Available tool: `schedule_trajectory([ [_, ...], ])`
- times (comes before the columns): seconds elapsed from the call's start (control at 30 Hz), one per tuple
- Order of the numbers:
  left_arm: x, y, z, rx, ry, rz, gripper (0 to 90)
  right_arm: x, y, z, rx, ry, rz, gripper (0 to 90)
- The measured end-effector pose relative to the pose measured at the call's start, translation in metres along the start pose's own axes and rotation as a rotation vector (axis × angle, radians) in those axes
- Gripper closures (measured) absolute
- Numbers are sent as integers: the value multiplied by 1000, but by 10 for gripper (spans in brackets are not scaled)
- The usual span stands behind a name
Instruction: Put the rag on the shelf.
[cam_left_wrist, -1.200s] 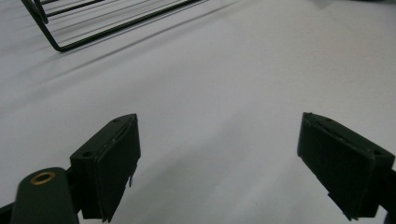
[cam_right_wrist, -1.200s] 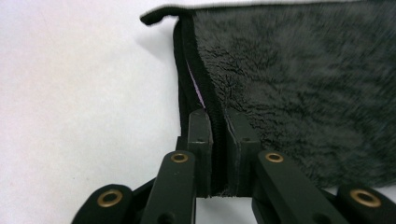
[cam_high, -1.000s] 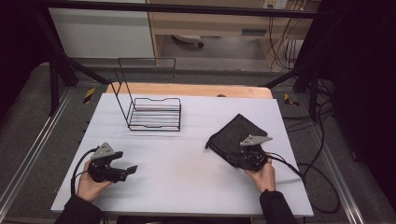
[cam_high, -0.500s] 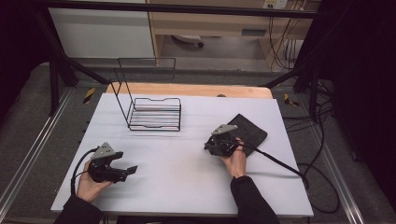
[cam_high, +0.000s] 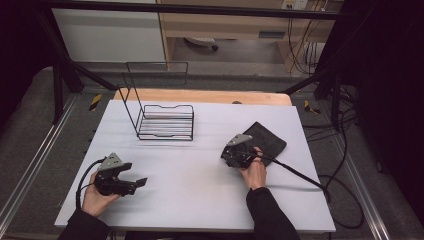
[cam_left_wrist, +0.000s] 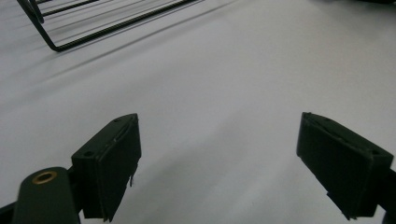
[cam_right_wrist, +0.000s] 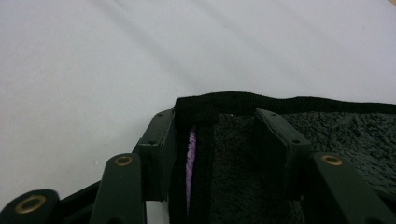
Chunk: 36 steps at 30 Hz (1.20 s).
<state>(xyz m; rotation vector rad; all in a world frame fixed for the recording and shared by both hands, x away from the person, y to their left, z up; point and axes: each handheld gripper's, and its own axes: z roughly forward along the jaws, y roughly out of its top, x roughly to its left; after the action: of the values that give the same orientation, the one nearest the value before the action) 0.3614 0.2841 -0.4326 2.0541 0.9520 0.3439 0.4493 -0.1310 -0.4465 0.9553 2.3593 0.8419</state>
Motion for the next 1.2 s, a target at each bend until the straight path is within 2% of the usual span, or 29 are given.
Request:
schedule_trajectory([
  [0.2,0,0,0,0,-1,0,138,-2,0,3,-2,-1,-14,549],
  [0.43,0,0,0,1,-1,0,139,-4,0,3,7,-37,-45,700],
  [0.53,0,-1,0,1,-1,-2,140,-4,0,3,6,-45,-31,732],
  [0.63,0,-1,0,2,-2,-3,141,-4,0,2,-1,-50,5,754],
  [0.8,1,-1,1,5,-2,-2,142,-6,2,0,-5,-41,28,775],
  [1.2,1,0,2,9,-1,-1,143,-10,7,-20,-34,37,44,789],
])
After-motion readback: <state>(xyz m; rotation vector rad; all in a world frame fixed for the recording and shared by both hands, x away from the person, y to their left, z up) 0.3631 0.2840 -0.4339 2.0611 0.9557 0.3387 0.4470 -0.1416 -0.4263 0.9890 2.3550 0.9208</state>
